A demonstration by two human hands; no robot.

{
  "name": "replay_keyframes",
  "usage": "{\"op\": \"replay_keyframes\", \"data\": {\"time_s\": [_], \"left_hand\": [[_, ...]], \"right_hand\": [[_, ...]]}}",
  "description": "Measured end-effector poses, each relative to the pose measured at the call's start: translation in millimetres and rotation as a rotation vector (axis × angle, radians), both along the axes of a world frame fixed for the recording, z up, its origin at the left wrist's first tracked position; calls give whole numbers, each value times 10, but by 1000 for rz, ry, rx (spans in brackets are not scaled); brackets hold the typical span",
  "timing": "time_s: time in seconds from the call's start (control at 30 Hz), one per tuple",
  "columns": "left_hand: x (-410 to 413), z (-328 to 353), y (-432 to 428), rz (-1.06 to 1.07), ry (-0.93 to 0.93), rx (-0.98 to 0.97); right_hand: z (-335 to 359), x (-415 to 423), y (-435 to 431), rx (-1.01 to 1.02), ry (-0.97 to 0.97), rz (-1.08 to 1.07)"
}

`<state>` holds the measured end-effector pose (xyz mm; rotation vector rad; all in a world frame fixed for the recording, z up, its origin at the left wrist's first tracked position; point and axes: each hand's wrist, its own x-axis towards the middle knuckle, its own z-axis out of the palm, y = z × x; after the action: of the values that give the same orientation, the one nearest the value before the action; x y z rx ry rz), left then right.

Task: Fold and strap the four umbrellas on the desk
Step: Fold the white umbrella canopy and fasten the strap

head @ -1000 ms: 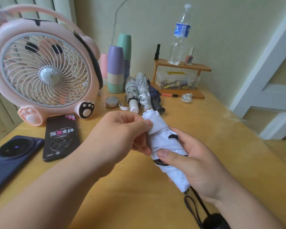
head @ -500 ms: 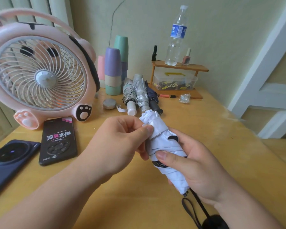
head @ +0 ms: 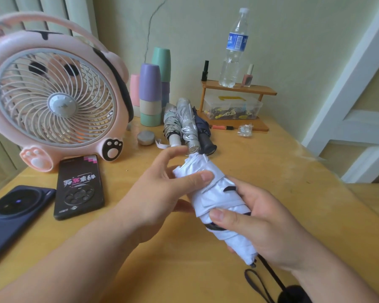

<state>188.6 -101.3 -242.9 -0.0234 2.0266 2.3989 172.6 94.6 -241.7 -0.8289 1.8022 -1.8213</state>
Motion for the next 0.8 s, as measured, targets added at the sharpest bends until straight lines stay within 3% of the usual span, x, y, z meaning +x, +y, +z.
{"op": "replay_keyframes", "data": {"time_s": [0.13, 0.27, 0.37, 0.47, 0.57, 0.67, 0.73, 0.8], "left_hand": [[15, 40, -86, -122, 32, -88], [-36, 82, -149, 41, 29, 7], [-38, 89, -170, 132, -46, 108], [-34, 70, -127, 121, -104, 153], [-79, 70, -150, 113, -143, 252], [-103, 73, -212, 91, -148, 361], [-86, 44, -213, 32, -81, 257], [-30, 8, -156, -44, 46, -1]], "right_hand": [[-4, -19, 29, 77, 5, 79], [72, -163, 271, 156, -129, 119], [256, -281, 605, 314, -95, 98], [385, -340, 883, 334, -86, 57], [408, -328, 1168, 205, -133, -30], [409, -359, 1206, -55, -131, -300], [503, -411, 1019, -173, -30, -477], [675, -439, 747, -241, 120, -501]]}}
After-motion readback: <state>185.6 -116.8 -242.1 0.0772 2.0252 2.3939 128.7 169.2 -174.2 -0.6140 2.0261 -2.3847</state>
